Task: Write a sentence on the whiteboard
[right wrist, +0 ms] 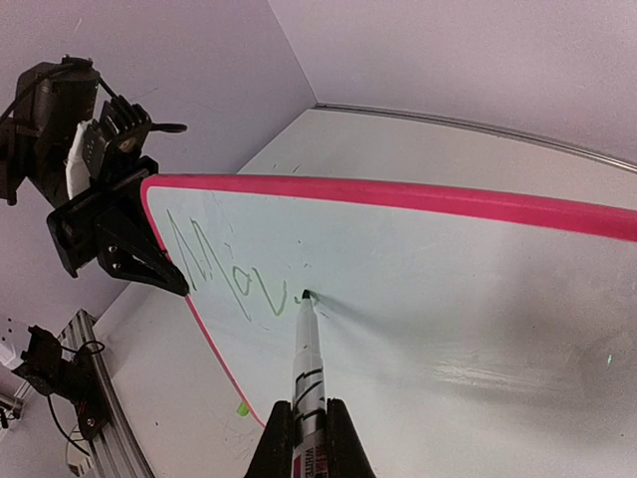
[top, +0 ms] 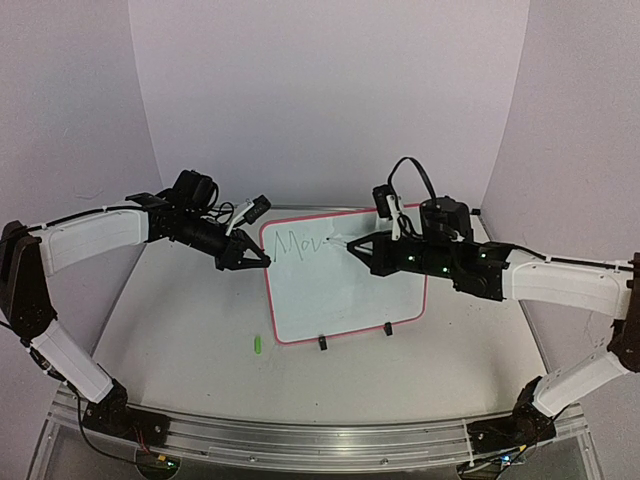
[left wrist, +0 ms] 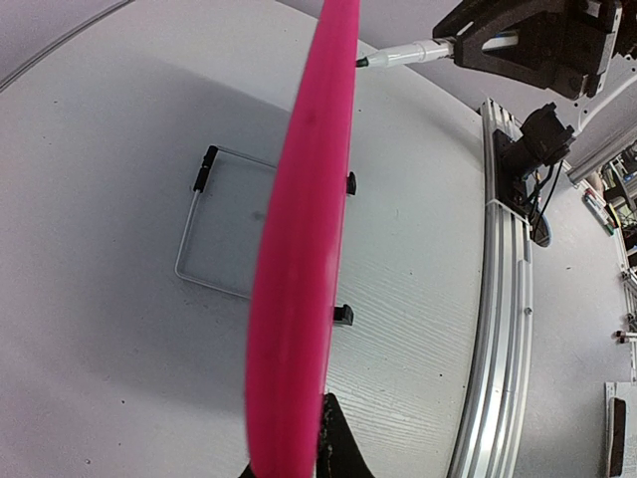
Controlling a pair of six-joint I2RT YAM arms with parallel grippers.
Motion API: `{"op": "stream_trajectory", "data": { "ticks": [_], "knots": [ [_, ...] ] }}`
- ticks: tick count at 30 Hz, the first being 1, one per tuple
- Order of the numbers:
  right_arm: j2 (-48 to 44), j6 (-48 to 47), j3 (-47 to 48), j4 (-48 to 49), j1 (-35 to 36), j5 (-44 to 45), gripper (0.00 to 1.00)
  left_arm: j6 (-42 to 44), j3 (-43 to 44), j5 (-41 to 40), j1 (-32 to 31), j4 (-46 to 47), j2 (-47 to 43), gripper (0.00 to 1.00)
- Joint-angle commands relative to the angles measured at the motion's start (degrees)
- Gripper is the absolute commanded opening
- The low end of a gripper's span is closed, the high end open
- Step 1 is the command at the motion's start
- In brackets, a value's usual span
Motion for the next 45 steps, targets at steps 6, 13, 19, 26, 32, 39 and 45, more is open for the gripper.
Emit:
{"op": "stream_trajectory", "data": {
  "ticks": [6,13,19,26,32,39,45],
  "knots": [
    [2.0,0.3,1.5,1.6,-0.1,-0.9,0.00,2.5,-0.4,-3.4,0.4,-0.2,0.0,0.00],
    [1.8,1.7,-0.6,1.7,-0.1,-1.0,0.00,2.5,-0.4,-3.4,0.4,-0.2,-0.1,0.00],
    [1.0,2.1,-1.9,1.7,-0.1,-0.5,0.00,2.6,-0.4,-3.4,0.4,-0.2,-0.1,0.00],
    [0.3,2.0,-1.8,1.7,-0.1,0.8,0.00,2.6,-0.4,-3.4,0.4,-0.3,-0.2,0.00],
    [-1.5,1.8,-2.5,1.6,-0.1,3.2,0.00,2.5,-0.4,-3.4,0.4,-0.3,-0.3,0.00],
    [-1.8,2.0,-2.9,1.5,-0.1,3.4,0.00,2.5,-0.4,-3.4,0.4,-0.2,-0.2,0.00],
    [-1.5,2.0,-3.0,1.5,-0.1,3.3,0.00,2.5,-0.4,-3.4,0.4,-0.3,-0.2,0.00]
  ]
}}
